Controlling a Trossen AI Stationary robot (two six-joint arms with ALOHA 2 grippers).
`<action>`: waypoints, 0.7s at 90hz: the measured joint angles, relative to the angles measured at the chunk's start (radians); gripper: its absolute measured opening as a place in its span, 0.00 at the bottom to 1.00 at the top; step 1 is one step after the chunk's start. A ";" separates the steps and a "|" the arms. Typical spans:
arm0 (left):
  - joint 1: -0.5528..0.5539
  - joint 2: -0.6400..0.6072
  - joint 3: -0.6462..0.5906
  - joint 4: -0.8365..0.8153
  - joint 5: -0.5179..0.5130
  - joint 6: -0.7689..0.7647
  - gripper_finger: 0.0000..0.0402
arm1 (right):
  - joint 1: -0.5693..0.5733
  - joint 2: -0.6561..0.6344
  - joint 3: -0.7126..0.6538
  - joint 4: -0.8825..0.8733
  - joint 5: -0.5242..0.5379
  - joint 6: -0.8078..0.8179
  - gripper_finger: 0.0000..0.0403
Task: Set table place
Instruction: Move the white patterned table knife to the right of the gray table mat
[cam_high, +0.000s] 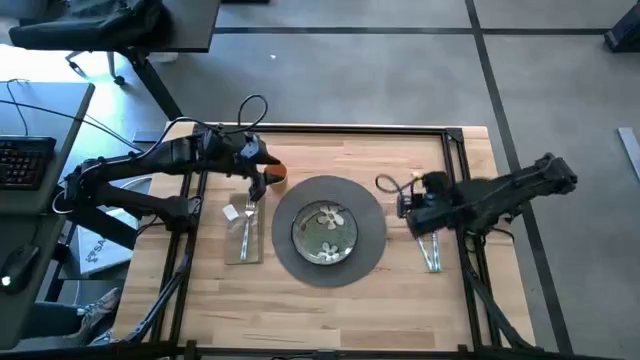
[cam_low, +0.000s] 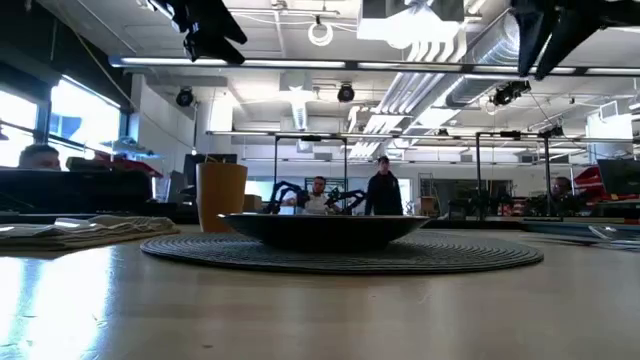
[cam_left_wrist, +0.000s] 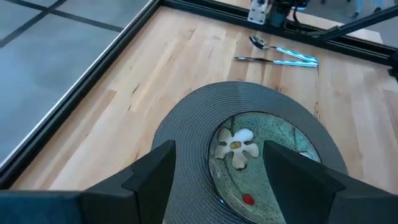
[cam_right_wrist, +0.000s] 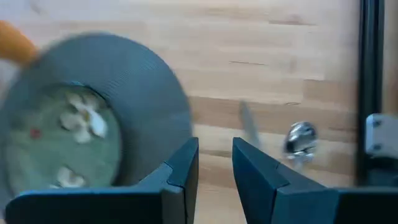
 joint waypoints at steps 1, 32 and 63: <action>0.000 0.000 0.000 0.000 0.000 -0.003 0.55 | -0.012 -0.010 -0.008 0.008 -0.010 -0.014 0.19; 0.000 0.000 0.000 0.003 -0.004 -0.070 0.55 | -0.212 -0.280 -0.395 0.357 -0.468 -0.290 0.19; 0.000 0.000 0.000 0.003 -0.057 -0.072 0.55 | -0.111 -0.302 -0.578 0.621 -0.523 -0.213 0.19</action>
